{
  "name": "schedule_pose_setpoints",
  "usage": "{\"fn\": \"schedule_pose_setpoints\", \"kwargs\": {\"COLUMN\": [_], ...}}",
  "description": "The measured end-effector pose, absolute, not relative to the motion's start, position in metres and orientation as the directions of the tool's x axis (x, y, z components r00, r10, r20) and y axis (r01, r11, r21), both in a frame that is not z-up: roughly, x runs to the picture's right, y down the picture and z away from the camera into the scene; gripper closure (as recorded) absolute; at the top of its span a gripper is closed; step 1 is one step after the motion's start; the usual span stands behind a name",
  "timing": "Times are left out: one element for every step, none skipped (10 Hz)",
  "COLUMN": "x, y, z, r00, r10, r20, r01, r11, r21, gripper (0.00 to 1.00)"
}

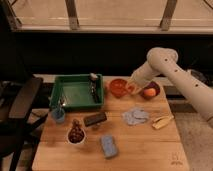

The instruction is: Place pepper in tray

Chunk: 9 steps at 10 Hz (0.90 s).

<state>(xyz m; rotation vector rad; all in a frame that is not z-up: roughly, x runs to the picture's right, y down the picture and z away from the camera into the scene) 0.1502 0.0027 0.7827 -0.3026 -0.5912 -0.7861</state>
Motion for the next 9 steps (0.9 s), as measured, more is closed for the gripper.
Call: {"fn": "schedule_pose_setpoints", "kwargs": {"x": [0.15, 0.151, 0.146, 0.137, 0.122, 0.105, 0.075, 0.052, 0.032], "y": [0.003, 0.003, -0.001, -0.006, -0.012, -0.018, -0.026, -0.032, -0.035], "z": [0.784, 0.785, 0.787, 0.789, 0.791, 0.793, 0.797, 0.801, 0.806], "r00": [0.557, 0.555, 0.53, 0.504, 0.469, 0.437, 0.387, 0.349, 0.314], "r10": [-0.571, -0.576, -0.603, -0.628, -0.657, -0.681, -0.711, -0.729, -0.741], "r20": [0.603, 0.601, 0.596, 0.593, 0.59, 0.588, 0.587, 0.589, 0.594], "r01": [0.737, 0.743, 0.767, 0.787, 0.807, 0.824, 0.845, 0.858, 0.866], "r11": [0.675, 0.667, 0.641, 0.617, 0.59, 0.565, 0.528, 0.502, 0.48], "r21": [-0.041, -0.047, -0.034, -0.015, 0.014, 0.041, 0.081, 0.112, 0.141], "gripper": [1.0, 1.0, 1.0, 1.0, 1.0, 1.0, 1.0, 1.0, 1.0]}}
